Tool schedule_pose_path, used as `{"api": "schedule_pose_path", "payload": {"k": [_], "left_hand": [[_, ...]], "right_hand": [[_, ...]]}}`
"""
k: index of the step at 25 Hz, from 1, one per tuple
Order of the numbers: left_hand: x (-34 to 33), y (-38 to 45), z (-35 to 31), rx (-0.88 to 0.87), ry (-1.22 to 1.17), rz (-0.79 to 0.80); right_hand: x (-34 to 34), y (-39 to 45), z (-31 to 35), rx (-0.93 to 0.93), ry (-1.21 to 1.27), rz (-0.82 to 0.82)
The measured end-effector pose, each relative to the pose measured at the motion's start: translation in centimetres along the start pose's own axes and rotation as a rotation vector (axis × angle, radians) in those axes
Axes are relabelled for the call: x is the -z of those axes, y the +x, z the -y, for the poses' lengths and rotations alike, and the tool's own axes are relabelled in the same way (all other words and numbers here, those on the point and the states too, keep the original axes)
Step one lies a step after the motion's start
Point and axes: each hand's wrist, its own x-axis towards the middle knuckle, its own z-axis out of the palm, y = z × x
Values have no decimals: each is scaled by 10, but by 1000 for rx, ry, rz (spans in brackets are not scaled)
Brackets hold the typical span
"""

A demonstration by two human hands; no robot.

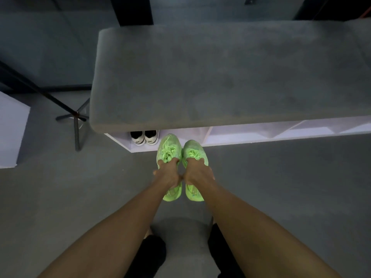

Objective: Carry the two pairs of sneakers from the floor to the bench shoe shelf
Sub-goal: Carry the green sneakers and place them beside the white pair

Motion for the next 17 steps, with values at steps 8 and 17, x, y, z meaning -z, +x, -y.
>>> {"api": "schedule_pose_path", "payload": {"k": [8, 17], "left_hand": [[-92, 243, 23, -90, -68, -201], [-80, 415, 20, -221, 157, -424]], "right_hand": [[-64, 244, 0, 133, 6, -249], [-67, 407, 37, 246, 205, -485]]}}
